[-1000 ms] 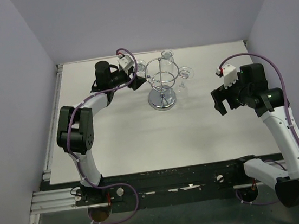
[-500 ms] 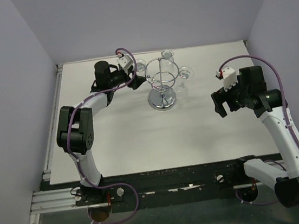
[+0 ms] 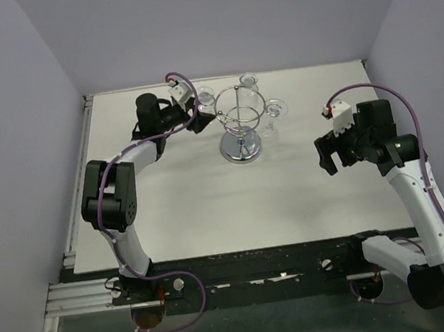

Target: Take the wine glass off the wine glass rack

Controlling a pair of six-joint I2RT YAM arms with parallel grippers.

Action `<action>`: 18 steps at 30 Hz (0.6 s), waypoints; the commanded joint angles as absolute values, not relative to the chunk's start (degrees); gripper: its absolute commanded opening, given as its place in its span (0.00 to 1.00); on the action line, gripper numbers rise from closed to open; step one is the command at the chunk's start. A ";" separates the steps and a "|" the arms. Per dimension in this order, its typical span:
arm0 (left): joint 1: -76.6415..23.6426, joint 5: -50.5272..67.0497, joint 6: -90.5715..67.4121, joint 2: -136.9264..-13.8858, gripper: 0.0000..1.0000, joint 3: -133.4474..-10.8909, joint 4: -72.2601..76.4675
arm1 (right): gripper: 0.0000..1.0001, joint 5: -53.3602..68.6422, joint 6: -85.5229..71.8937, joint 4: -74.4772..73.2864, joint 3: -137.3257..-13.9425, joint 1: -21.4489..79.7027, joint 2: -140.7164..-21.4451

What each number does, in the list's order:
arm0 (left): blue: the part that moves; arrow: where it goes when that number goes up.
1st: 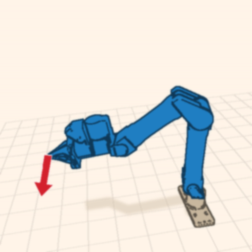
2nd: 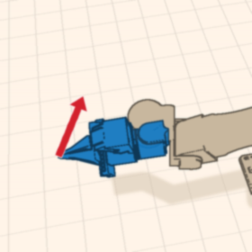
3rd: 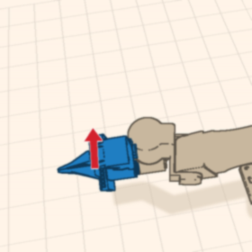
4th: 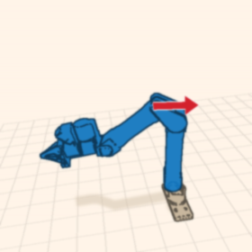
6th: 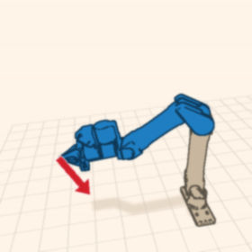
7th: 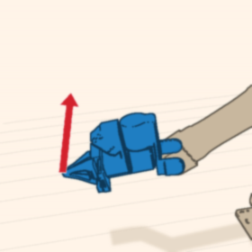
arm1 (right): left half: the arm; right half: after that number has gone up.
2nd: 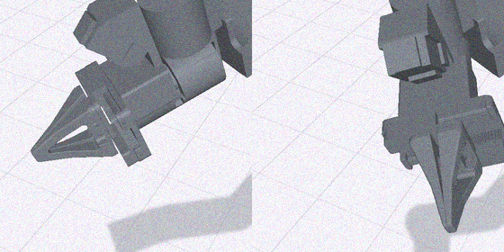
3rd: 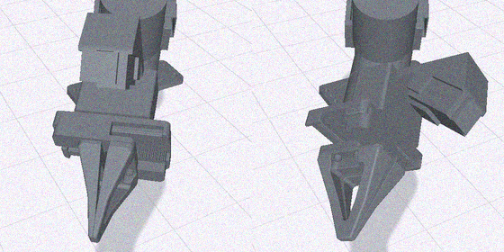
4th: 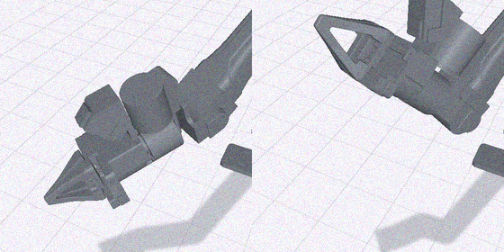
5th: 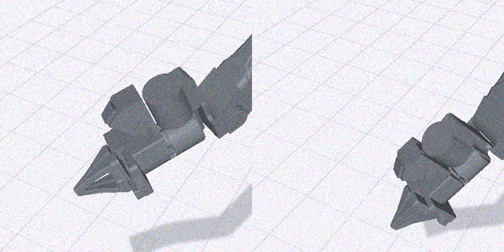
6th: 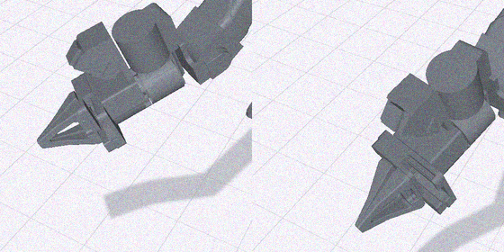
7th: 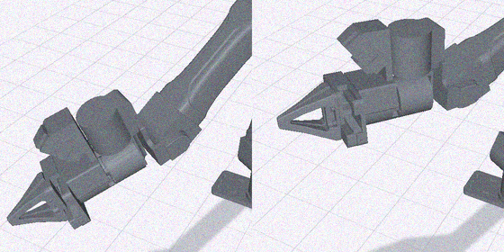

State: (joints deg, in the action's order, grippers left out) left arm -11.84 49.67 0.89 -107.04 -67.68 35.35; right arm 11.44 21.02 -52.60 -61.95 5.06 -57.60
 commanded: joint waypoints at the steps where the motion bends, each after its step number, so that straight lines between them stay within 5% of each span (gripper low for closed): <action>1: -11.07 49.04 -3.42 -103.54 0.31 -68.20 43.07 | 1.00 12.57 20.21 -51.94 -60.91 4.48 -56.69; 18: -9.23 47.55 -4.48 -102.83 0.27 -66.45 43.95 | 1.00 13.09 20.04 -51.42 -61.61 4.39 -58.27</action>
State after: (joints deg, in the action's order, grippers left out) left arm -10.02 48.51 -4.21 -105.62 -66.59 38.59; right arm 11.68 20.75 -52.38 -61.63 4.80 -57.54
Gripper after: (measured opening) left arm 0.771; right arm 0.997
